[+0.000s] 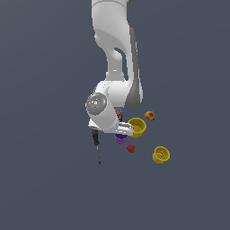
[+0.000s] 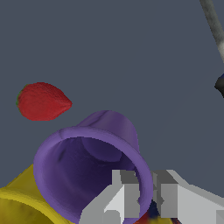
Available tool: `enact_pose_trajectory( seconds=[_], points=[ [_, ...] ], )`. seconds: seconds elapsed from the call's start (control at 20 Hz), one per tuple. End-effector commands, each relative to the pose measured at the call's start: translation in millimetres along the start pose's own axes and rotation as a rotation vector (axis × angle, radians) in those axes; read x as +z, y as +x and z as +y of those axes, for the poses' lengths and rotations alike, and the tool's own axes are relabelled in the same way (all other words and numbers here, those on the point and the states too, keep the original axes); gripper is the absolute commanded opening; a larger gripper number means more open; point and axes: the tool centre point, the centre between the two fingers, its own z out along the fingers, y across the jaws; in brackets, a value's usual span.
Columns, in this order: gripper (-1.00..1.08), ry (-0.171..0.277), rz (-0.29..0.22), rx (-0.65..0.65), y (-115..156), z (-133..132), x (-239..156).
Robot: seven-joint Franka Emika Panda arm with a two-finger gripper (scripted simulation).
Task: Pick up a designated object from a clutter of objects.
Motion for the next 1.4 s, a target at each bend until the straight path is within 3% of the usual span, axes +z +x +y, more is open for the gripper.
enact_pose_trajectory(
  seconds=[0.0, 0.5, 1.35],
  points=[
    [-1.0, 0.0, 0.002, -0.001, -3, -2, -9],
    [-1.0, 0.0, 0.002, 0.0, -34, -17, -73],
    [-1.0, -0.002, 0.003, 0.0, -116, -57, -250]
  ],
)
